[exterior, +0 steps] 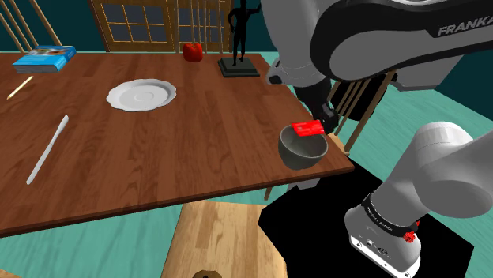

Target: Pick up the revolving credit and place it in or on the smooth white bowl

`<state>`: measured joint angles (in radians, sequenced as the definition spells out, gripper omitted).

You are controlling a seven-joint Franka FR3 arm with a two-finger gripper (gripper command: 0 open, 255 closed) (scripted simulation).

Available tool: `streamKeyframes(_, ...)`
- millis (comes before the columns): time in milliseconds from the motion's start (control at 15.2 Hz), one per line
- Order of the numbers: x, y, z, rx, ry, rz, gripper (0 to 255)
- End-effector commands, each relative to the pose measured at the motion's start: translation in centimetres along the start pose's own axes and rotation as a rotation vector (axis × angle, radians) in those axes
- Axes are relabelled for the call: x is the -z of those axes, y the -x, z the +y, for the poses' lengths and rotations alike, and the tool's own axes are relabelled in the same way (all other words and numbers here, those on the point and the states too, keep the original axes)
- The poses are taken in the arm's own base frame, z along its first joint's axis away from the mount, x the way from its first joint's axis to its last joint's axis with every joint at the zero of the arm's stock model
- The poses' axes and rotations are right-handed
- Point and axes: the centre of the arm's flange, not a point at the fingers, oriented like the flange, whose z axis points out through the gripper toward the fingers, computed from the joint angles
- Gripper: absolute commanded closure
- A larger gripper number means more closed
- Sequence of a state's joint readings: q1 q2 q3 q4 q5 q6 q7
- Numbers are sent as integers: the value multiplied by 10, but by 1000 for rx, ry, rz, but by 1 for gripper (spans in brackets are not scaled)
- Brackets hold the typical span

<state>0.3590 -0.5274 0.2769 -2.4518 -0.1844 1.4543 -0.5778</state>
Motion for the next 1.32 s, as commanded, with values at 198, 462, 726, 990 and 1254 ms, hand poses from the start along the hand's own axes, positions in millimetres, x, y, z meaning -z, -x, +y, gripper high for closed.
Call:
streamKeyframes(198,-22,-14,-1,0,0,0,255)
streamKeyframes(462,-36,-24,-1,0,0,0,255)
streamKeyframes(726,-36,-24,-1,0,0,0,255)
streamKeyframes(990,-36,-24,-1,0,0,0,0)
streamKeyframes(1254,-36,-24,-1,0,0,0,0)
